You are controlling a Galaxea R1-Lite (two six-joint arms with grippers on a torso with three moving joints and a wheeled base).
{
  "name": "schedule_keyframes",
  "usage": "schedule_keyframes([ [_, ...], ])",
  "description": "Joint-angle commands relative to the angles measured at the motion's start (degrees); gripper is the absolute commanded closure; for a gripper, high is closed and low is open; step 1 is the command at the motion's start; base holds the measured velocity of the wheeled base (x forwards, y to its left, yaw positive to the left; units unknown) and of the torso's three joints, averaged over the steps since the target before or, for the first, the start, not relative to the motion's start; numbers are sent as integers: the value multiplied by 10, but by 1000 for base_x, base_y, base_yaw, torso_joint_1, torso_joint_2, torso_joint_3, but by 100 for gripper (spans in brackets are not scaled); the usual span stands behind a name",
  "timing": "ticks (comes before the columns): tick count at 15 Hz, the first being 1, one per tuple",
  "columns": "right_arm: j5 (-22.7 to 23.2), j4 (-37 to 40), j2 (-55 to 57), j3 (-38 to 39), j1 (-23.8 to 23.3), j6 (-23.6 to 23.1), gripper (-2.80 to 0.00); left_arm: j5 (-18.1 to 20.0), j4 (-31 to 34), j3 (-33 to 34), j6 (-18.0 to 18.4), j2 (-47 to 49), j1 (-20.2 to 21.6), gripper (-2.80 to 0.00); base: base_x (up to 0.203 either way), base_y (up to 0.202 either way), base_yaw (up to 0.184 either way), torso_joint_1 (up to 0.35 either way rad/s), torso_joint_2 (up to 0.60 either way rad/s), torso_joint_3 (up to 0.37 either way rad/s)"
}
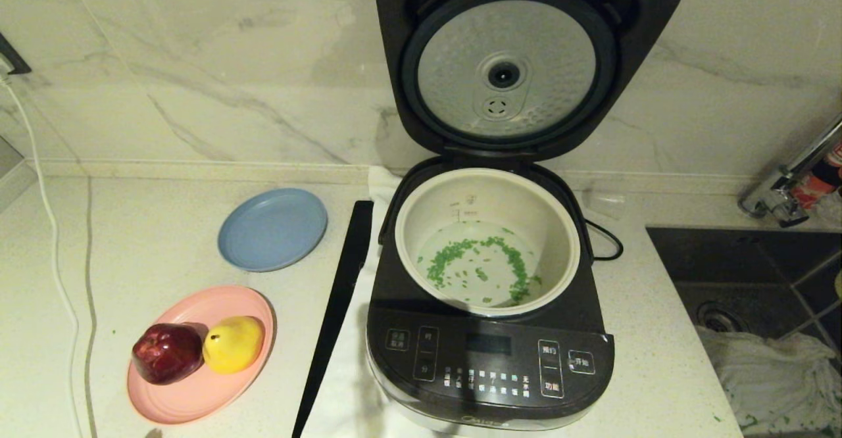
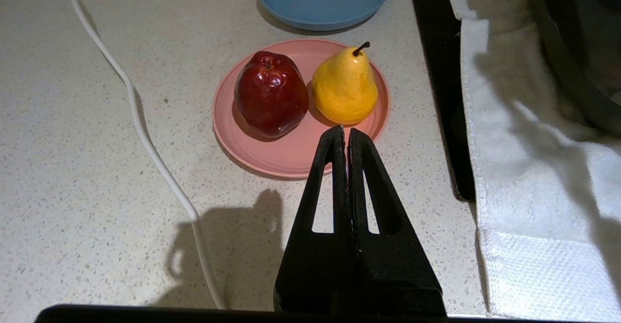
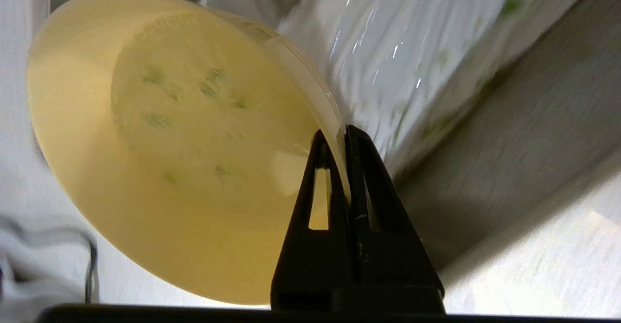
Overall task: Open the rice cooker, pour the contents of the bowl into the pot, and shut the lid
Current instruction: Fill a bowl with water from the tap, then pour the water from the bowl into the rice cooker
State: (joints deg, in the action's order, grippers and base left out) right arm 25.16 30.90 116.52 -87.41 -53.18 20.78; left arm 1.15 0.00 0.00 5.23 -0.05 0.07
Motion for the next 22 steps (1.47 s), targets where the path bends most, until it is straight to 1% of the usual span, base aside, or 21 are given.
schedule_keyframes([
  [1, 0, 6, -79, 44, 27, -1, 0, 0, 0, 5, 0, 0, 0, 0, 0, 0, 0, 0, 0, 0],
  [4, -1, 34, -141, 69, 59, -10, 0, 0, 0, 4, 0, 0, 0, 0, 0, 0, 0, 0, 0, 0],
  [8, 1, 126, -171, 74, 104, -18, 0, 0, 0, 5, 0, 0, 0, 0, 0, 0, 0, 0, 0, 0],
  [11, 5, 177, -201, 76, 124, -39, 0, 0, 0, 5, 0, 0, 0, 0, 0, 0, 0, 0, 0, 0],
  [15, 4, 204, -267, 95, 170, -46, 0, 0, 0, 4, 0, 0, 0, 0, 0, 0, 0, 0, 0, 0],
  [17, 4, 212, -309, 107, 213, -43, 0, 0, 0, 5, 0, 0, 0, 0, 0, 0, 0, 0, 0, 0],
  [22, -1, 261, -361, 103, 351, -31, 0, 0, 0, 5, 0, 0, 0, 0, 0, 0, 0, 0, 0, 0],
])
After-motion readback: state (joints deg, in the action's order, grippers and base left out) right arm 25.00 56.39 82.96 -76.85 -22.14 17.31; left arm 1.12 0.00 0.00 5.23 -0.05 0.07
